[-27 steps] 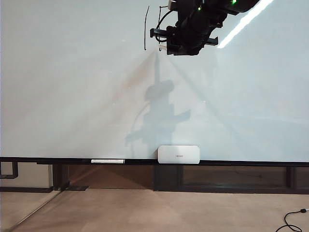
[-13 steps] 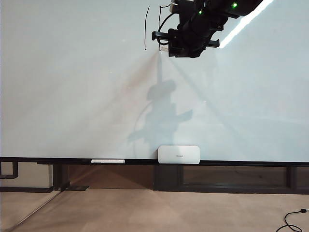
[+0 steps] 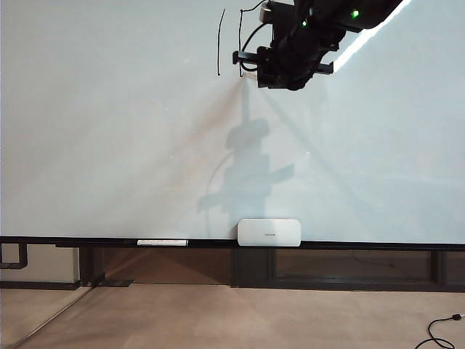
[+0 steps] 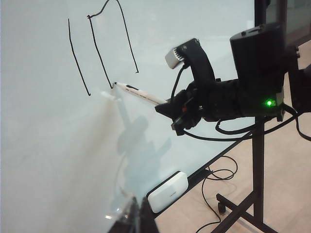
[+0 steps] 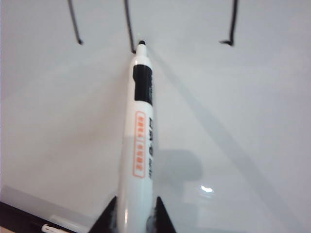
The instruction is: Reach to the right to find the marker pen, pick it up, and write the number 10 on the whiteboard.
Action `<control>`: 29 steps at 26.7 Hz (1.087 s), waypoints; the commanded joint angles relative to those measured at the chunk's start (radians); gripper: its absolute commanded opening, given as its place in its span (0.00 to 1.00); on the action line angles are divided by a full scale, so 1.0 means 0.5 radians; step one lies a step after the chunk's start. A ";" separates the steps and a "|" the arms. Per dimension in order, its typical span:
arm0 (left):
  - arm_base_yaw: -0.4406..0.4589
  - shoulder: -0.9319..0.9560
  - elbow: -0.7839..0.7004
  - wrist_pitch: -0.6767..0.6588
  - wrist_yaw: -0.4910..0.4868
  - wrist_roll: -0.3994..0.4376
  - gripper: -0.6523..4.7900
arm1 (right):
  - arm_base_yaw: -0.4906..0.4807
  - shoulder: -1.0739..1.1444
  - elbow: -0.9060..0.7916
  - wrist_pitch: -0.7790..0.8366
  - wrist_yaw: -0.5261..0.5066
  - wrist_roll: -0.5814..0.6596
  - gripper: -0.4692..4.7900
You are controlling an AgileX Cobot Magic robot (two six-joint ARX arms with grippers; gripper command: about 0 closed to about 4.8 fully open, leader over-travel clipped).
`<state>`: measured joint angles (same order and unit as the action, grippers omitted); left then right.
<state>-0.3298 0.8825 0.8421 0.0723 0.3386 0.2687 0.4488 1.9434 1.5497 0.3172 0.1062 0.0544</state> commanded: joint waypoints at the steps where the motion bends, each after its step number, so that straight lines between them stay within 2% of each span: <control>1: 0.001 -0.005 0.011 0.037 0.011 0.018 0.11 | 0.002 0.011 0.031 0.041 -0.016 0.008 0.09; 13: 0.001 -0.005 0.011 0.040 -0.006 0.041 0.11 | 0.002 0.075 0.135 -0.011 -0.014 0.034 0.09; 29: 0.001 -0.005 0.011 0.018 -0.005 0.074 0.11 | 0.002 0.069 0.134 -0.163 0.304 0.014 0.09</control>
<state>-0.3298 0.8825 0.8421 0.0776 0.3367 0.2985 0.4572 1.9835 1.6115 0.2337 0.1917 0.0540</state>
